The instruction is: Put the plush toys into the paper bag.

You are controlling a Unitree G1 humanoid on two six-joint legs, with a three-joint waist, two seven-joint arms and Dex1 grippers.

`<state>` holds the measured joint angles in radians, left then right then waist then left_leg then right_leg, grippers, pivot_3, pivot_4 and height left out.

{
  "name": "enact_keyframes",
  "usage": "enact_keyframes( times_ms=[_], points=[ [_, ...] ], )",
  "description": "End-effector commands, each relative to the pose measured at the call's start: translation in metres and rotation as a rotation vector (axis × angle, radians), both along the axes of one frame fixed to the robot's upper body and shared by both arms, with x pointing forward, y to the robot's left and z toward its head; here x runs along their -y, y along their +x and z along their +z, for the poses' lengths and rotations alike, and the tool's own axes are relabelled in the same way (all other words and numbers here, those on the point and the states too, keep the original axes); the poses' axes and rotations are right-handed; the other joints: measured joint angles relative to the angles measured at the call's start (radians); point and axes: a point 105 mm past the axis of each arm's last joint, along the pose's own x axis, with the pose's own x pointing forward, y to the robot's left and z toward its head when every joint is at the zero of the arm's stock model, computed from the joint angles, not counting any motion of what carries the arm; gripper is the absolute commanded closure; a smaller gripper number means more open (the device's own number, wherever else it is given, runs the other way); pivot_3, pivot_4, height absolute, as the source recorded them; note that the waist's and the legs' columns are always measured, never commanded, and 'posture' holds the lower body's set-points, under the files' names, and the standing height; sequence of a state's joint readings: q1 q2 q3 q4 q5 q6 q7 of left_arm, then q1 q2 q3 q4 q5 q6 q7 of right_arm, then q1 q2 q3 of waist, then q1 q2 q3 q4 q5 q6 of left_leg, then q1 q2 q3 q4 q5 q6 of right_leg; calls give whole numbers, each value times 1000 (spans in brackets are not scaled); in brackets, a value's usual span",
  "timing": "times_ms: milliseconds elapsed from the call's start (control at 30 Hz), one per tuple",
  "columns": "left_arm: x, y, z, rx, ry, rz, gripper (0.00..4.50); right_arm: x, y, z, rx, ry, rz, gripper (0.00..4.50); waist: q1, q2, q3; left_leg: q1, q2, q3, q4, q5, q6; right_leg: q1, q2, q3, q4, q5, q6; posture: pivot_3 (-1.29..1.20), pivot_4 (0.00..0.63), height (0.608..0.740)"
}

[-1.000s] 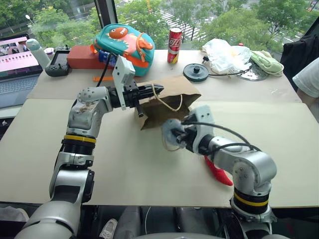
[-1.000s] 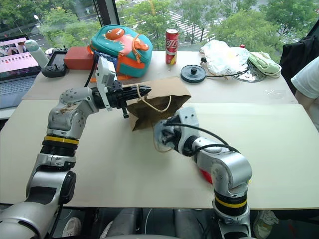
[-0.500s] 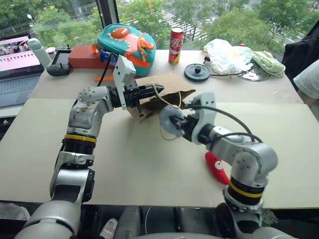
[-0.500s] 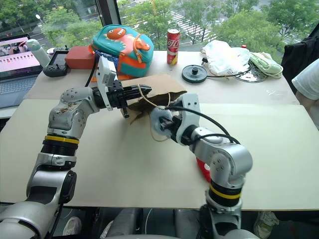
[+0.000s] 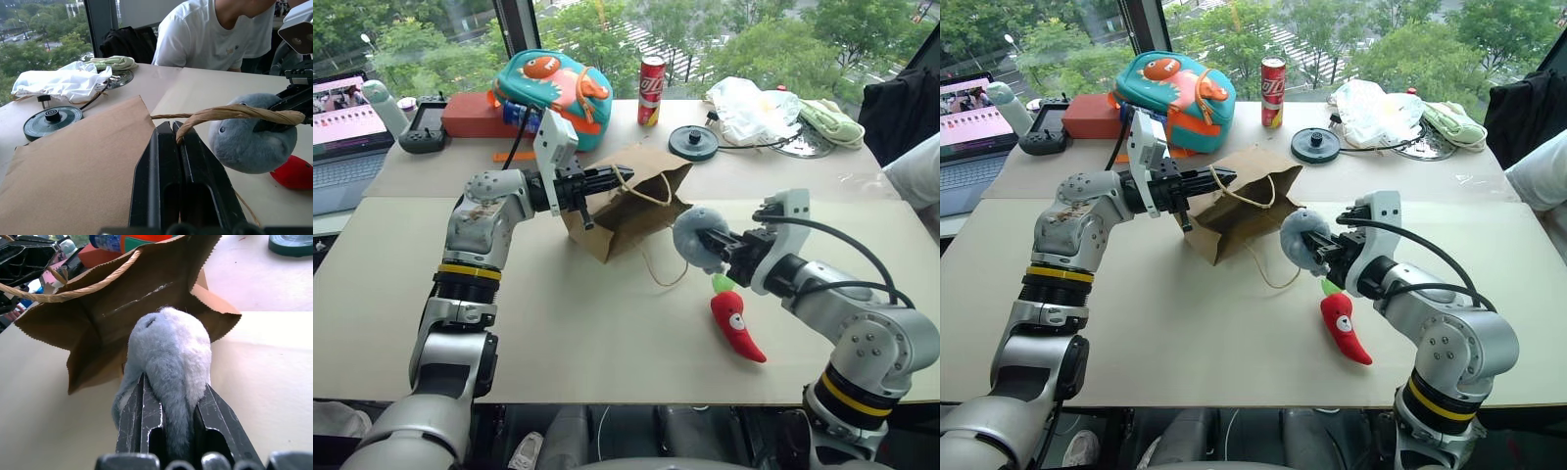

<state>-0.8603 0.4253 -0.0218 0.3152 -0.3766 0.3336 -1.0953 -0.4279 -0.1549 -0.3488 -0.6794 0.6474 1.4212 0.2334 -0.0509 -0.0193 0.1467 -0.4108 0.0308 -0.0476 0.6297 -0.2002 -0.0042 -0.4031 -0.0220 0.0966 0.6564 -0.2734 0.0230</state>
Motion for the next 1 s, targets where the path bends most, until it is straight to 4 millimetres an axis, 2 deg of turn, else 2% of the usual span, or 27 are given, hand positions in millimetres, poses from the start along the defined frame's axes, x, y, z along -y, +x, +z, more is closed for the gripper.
enact_keyframes(
  times_ms=[33,300,367,500,667,767,800,833,1000],
  points=[
    [3,-5,13,53,-5,-19,4500,-20,6,8,36,-10,14,4141,1,0,0,0,0,0,0,0,0,0,0,0,0,0,0,0,150,739],
    [10,-9,14,48,-11,-48,4500,-63,38,15,32,16,-4,4141,4,0,0,-1,0,0,0,0,0,0,-1,0,0,0,0,0,150,739],
    [11,-9,14,47,-11,-50,4500,-68,44,16,32,14,-11,4141,4,0,0,-1,0,0,0,0,0,-1,-1,0,0,0,0,0,150,739],
    [16,-11,12,39,-17,-63,4500,-90,73,18,17,-6,-58,4141,3,0,0,-1,-1,0,0,0,-1,-1,-1,0,0,0,0,0,150,739],
    [17,-11,12,37,-21,-69,4500,-113,84,30,33,22,-50,4141,2,0,0,0,0,0,-2,1,-1,-1,-1,-1,1,0,0,0,150,739],
    [17,-11,12,38,-23,-68,4500,-117,87,32,44,37,-58,3022,2,0,0,-2,0,0,-3,1,-1,-1,-1,-1,4,0,-1,0,150,739],
    [17,-11,12,39,-23,-68,4500,-118,87,32,46,47,-54,2868,2,0,0,-2,-1,0,-3,1,-1,-1,-2,-1,4,0,-1,0,150,739],
    [17,-11,12,39,-22,-67,4500,-118,86,33,47,57,-49,2375,2,0,0,-2,-1,0,-3,1,-1,-1,-2,-1,4,0,-1,0,150,739],
    [15,-10,12,40,-20,-60,4500,-119,80,38,54,82,-13,701,2,0,0,-3,-1,0,-3,1,-1,-2,-2,-1,3,0,-1,0,150,739]
  ],
)
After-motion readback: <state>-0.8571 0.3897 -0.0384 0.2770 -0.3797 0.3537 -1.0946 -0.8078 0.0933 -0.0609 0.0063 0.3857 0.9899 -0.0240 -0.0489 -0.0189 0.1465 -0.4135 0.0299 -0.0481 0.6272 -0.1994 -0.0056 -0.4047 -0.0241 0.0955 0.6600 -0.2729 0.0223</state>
